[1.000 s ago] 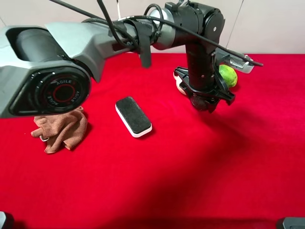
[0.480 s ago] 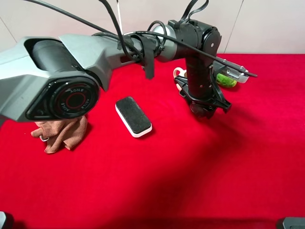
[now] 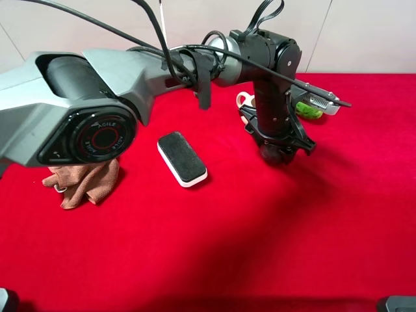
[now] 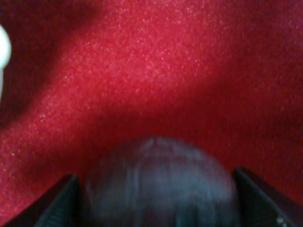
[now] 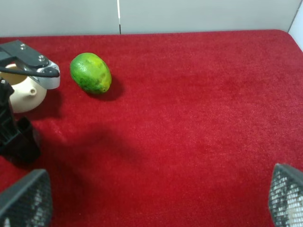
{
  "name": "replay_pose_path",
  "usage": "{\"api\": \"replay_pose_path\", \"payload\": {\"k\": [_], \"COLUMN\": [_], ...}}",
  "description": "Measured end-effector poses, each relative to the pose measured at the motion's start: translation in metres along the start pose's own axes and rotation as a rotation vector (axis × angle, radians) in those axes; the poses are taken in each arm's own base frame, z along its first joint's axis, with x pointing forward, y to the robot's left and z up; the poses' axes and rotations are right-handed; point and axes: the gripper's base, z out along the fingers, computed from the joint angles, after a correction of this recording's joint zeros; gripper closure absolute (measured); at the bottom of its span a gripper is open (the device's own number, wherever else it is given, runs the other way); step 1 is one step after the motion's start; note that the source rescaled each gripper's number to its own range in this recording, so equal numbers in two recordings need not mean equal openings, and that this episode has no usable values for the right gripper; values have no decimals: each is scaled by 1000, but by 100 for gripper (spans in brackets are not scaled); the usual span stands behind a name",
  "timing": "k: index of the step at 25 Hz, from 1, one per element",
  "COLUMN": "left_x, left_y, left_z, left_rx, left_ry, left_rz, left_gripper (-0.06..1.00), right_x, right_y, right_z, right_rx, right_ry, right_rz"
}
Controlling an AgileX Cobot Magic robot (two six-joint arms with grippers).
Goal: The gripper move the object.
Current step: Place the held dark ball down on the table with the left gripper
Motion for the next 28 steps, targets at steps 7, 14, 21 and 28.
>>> {"api": "replay_pose_path", "payload": {"k": [7, 14, 21, 28], "left_x": [0, 0, 0, -3], "left_y": [0, 0, -1, -4], "left_z": [0, 0, -3, -27], "left_rx": [3, 5, 5, 9], "left_ry": [0, 0, 7, -13], "left_rz": [-2, -3, -2, 4], "left_gripper": [56, 39, 38, 38], "right_x": [0, 0, 0, 0], "right_y": [0, 0, 0, 0], "right_z": [0, 0, 0, 0], "right_rx": [0, 0, 0, 0], "right_ry": [0, 0, 0, 0], "right_rz": [0, 0, 0, 0]}}
